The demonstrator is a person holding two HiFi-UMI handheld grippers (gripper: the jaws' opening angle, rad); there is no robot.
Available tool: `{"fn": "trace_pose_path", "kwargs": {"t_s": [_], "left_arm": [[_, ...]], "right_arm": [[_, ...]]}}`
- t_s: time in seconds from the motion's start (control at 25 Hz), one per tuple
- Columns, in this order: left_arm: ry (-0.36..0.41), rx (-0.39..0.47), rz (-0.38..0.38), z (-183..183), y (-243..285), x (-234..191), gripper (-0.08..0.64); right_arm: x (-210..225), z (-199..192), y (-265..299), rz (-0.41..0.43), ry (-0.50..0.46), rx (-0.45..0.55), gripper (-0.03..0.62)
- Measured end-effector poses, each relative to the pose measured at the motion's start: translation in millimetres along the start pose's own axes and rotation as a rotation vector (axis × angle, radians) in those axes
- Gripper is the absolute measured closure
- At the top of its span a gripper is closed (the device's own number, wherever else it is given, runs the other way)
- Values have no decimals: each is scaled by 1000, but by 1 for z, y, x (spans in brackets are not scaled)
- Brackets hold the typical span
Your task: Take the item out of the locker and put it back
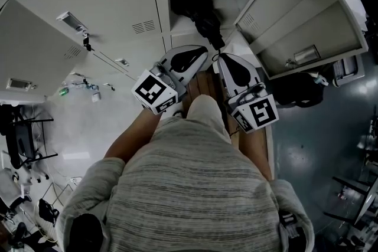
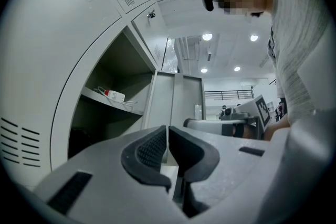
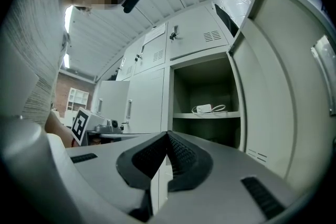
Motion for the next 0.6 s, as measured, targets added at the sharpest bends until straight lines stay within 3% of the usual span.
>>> {"fn": "trace_pose_path", "kwargs": {"t_s": [0.6], "left_arm": [[-13, -7, -20, -5, 10, -1, 541]], "right_arm": [[4, -2, -1, 7, 13, -18, 569]]}}
Point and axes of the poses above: the fingertips, and each gripper's own axes: y forward along the fingers, x to its right, z out of its top, the point moved 5 cm from there along -y, backward along the fingers, and after that the axes turned 3 degrees about y, right-handed, at the moved point
